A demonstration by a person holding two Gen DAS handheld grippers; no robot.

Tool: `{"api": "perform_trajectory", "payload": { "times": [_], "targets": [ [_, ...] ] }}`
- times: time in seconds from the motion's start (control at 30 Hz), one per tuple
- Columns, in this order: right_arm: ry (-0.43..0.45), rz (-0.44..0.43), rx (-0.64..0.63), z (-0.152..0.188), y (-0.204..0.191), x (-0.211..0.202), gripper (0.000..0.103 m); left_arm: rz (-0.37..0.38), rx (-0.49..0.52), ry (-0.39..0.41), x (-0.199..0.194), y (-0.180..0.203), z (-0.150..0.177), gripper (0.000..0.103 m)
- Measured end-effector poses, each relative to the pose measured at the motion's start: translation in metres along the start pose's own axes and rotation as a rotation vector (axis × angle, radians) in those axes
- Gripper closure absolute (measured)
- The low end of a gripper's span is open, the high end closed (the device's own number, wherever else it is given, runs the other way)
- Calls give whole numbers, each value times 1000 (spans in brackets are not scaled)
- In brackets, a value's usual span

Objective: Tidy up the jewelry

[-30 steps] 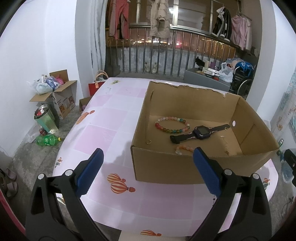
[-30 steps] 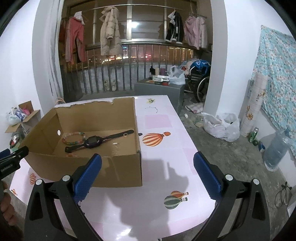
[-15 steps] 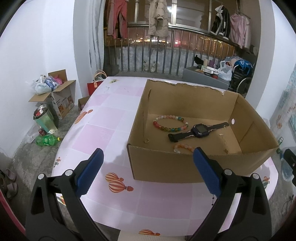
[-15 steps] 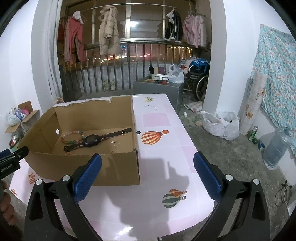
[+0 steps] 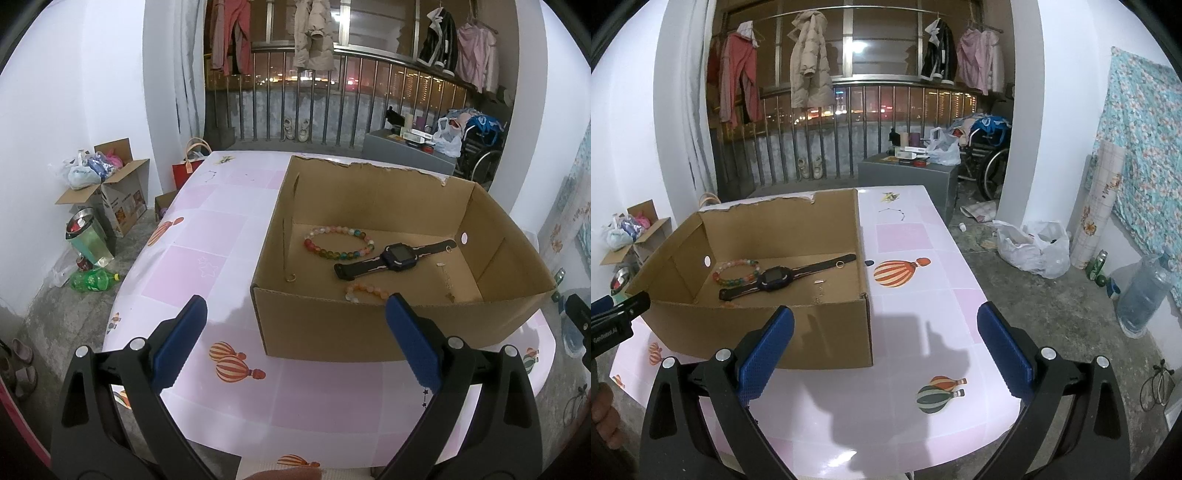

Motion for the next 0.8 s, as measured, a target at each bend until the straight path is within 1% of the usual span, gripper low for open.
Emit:
{"api": "perform_trajectory", "payload": {
  "times": [0.8],
  "targets": [
    [-1, 0, 1, 0, -1, 0, 6, 1, 0, -1, 0, -1, -1, 9]
  ]
}}
Point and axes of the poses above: each gripper's, at about its wrist camera, not at the fingertips, and x roughly the way its jaws point, y to its right, z to its underside, the point moved 10 cm from there along x, roughly the way its jaws point, and after that the axes turned 1 degree about y, right-handed, at the moved point
